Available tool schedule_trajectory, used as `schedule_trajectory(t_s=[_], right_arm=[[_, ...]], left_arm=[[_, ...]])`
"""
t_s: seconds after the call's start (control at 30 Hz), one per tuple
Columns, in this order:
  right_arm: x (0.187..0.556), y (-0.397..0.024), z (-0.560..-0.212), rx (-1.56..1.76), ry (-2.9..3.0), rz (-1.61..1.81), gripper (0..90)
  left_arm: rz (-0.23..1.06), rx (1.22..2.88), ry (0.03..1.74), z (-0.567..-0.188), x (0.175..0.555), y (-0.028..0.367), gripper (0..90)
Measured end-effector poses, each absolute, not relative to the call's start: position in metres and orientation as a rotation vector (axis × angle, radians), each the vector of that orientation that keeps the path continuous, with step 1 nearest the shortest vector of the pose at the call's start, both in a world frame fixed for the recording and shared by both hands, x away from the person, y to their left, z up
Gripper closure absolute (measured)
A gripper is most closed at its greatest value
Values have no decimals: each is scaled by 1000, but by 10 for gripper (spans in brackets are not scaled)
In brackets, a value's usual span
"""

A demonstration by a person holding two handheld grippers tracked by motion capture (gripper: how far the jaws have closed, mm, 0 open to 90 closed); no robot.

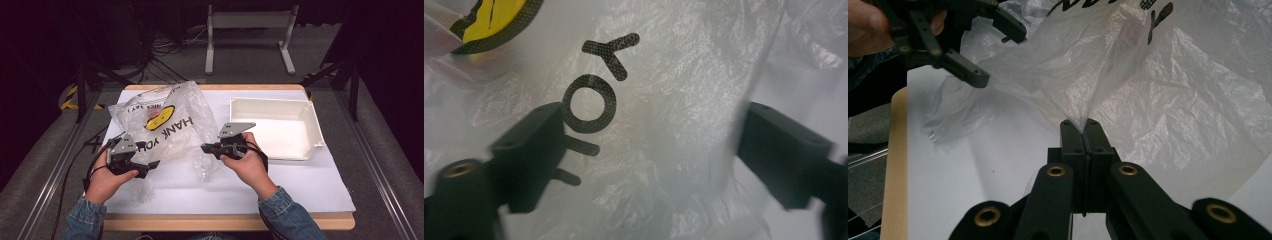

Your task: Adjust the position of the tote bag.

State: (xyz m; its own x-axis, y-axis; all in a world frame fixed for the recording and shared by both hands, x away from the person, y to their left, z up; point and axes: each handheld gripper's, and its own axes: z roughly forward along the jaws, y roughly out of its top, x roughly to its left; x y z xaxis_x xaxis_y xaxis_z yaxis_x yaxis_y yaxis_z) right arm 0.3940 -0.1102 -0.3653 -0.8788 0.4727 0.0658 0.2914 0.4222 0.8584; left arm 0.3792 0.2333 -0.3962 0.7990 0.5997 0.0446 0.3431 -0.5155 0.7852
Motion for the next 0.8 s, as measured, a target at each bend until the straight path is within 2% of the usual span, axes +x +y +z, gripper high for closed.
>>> schedule_trajectory(t_s=[0.1, 0.13, 0.17, 0.2, 0.23, 0.3, 0.57, 0.8], right_arm=[[392, -109, -364, 663, 2498, 1449, 900], [392, -109, -364, 663, 2498, 1449, 900], [391, -109, -364, 655, 2504, 1450, 900], [390, -108, -364, 653, 2511, 1449, 900], [389, -108, -363, 650, 2516, 1447, 900], [387, -108, -362, 646, 2527, 1449, 900], [379, -118, -350, 641, 2515, 1487, 900], [371, -123, -338, 610, 2487, 1516, 900]], left_arm=[[382, 2156, 689, -396, 379, 239, 569], [364, 2156, 664, -394, 378, 241, 569], [363, 2148, 650, -392, 377, 242, 731], [356, 2144, 640, -390, 375, 243, 813], [358, 2139, 627, -387, 374, 243, 858], [336, 2129, 606, -382, 371, 244, 896], [243, 2035, 478, -360, 357, 250, 900], [226, 2010, 408, -346, 346, 249, 900]])
